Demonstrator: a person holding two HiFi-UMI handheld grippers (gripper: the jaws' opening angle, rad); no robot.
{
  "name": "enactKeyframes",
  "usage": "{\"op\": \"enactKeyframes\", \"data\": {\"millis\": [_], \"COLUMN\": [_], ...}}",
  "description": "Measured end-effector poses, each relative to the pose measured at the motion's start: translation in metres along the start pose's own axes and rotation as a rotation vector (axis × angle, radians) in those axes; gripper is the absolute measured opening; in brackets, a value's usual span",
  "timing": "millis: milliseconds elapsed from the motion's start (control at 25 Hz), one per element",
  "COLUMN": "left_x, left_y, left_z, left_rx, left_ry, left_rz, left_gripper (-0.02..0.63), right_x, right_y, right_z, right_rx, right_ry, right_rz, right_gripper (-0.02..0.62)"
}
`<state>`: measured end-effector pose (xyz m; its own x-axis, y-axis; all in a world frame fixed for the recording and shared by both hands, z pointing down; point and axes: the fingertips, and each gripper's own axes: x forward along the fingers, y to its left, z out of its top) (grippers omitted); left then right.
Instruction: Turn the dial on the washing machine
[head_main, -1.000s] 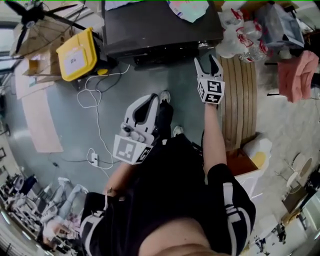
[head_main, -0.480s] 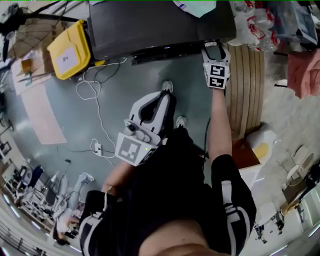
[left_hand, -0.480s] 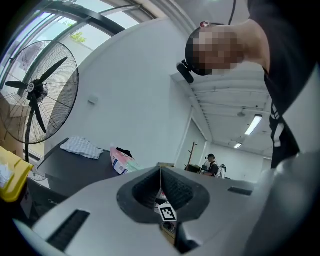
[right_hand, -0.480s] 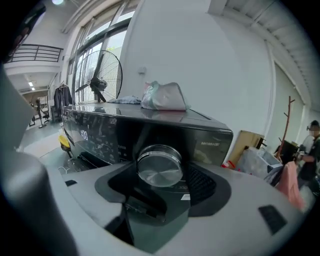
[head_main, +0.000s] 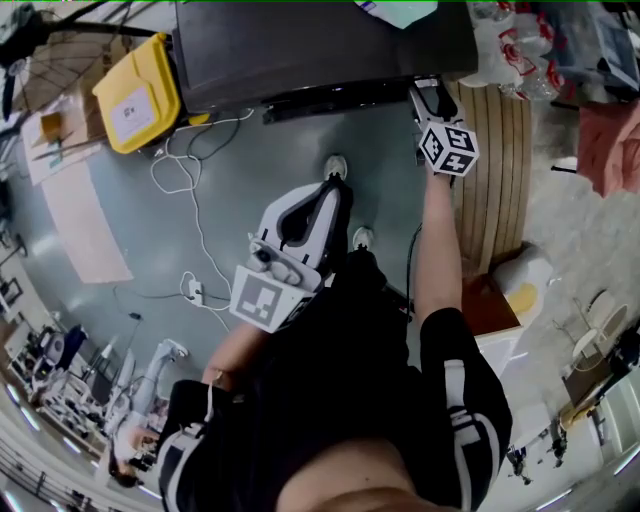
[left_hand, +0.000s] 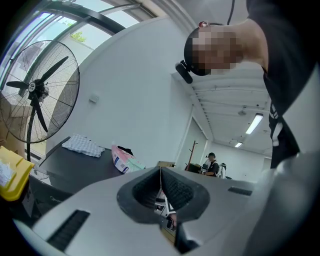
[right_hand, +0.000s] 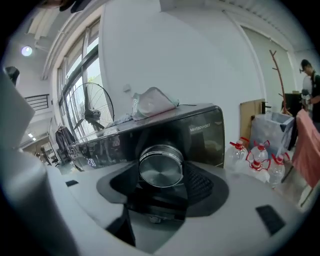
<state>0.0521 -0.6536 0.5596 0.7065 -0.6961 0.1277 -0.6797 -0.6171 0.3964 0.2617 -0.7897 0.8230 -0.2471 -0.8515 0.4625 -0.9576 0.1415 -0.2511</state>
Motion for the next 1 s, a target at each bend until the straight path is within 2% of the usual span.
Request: {"op": "enactKeyframes", "data": {"millis": [200,360,440,640,760,880,1000], "left_x": [-0.018,-0.052,-0.079,-0.173,-0.241,-0.308,-0.376], "left_y": [-0.011,-0.040,-0.068,-0.163,-0.223,-0.270,-0.306], "left_z": [0.008,0.026,0.035,0.058,0.072,0.079,0.076], "left_rx": [0.015,0.043,0.075,0.133,0.177,0.207,0.213], "left_ry": [-0.020,-0.055,-0.084,-0.163,-0.209,-0.256,-0.277], "left_rz": [-0.005,-0.002,0.007,0.046,0.074,0.118,0.152], "left_gripper": [0.023,0.023,0.023,0.023,0.023,0.023,0.023], "right_x": [-0.016,-0.072,-0.121,-0.283,-0.382,-0.472,-0.555], "right_y": [0.005,0.029,0.048,0.119,0.171,0.220,0.264], "right_z": [0.000,0.010,0.018,0.050,0.072,0.091,0.090], "right_rx": [-0.067,-0.052,-0.040,-0.043,-0.059,-0.068,-0.080], "right_ry": [0.014,0.003,-0.007,-0.067,-0.117,-0.185,-0.227], "right_rz": [-0.058,-0.072,-0.071,-0.038,0.003,0.065,0.087], "right_gripper": [0.320,0.321,0.303,0.119,0.057,0.038,0.031]}}
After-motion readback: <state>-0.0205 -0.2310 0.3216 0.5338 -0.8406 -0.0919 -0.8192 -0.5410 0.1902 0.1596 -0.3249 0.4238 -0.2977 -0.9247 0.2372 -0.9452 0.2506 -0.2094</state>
